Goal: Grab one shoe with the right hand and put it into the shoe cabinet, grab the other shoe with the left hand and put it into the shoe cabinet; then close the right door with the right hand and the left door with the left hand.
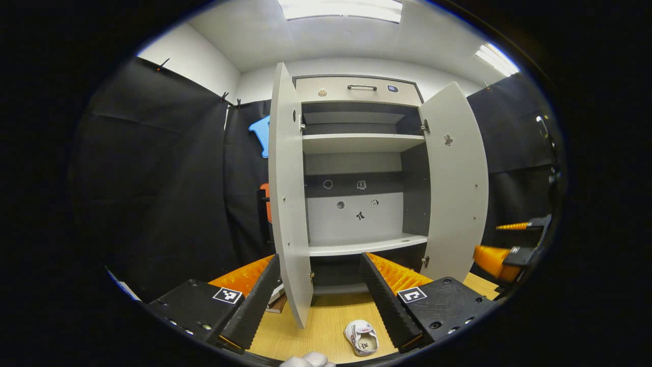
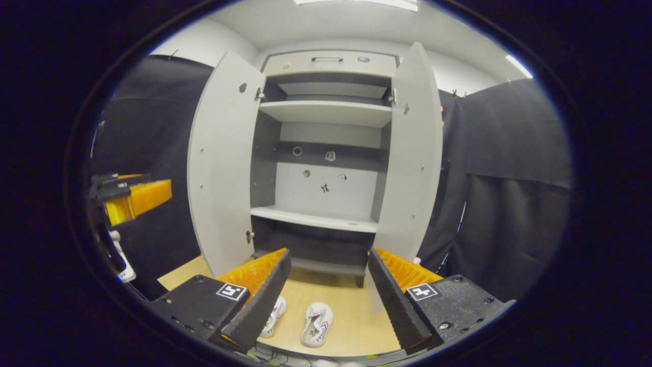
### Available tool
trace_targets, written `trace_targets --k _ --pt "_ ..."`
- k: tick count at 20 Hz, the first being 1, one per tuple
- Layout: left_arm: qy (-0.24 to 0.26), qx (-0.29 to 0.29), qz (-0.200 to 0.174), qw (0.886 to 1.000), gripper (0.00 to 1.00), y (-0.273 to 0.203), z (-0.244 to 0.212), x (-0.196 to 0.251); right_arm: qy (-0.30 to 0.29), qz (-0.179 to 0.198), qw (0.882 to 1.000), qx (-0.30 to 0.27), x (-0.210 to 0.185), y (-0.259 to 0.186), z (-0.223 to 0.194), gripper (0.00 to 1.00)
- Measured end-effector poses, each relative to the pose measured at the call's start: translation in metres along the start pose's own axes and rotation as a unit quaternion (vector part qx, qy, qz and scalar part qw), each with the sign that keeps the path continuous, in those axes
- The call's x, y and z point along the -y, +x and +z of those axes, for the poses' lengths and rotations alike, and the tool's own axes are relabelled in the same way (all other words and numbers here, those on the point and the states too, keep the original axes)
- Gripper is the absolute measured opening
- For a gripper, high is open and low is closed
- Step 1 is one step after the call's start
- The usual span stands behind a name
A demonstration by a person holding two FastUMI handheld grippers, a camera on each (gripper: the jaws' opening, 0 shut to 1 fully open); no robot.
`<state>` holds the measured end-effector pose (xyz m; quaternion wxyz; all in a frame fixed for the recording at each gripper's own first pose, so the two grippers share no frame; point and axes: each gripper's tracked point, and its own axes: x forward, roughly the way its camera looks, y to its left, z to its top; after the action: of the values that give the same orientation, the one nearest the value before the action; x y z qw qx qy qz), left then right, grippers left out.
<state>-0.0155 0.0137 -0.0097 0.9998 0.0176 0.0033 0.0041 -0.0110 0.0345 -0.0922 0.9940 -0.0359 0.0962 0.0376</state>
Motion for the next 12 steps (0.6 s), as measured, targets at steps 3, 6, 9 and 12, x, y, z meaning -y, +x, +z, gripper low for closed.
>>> trace_targets --k 3,6,9,12 --pt "-0.001 -0.003 0.001 1.0 0.95 -0.002 -0.006 -0.004 -0.011 0.023 0.996 -0.084 -0.018 0.008 -0.074 0.99" --pt "0.01 -0.009 0.003 1.0 0.95 -0.009 -0.014 -0.009 -0.018 0.028 0.985 -0.167 -0.027 0.013 -0.152 0.99" --pt "0.01 -0.012 0.004 1.0 0.95 -0.017 -0.019 -0.014 0.0 0.037 0.972 -0.232 -0.037 0.018 -0.213 0.99" --pt "0.011 -0.011 0.013 1.0 0.96 -0.024 -0.019 -0.023 0.017 0.041 0.964 -0.264 -0.046 0.033 -0.248 0.98"
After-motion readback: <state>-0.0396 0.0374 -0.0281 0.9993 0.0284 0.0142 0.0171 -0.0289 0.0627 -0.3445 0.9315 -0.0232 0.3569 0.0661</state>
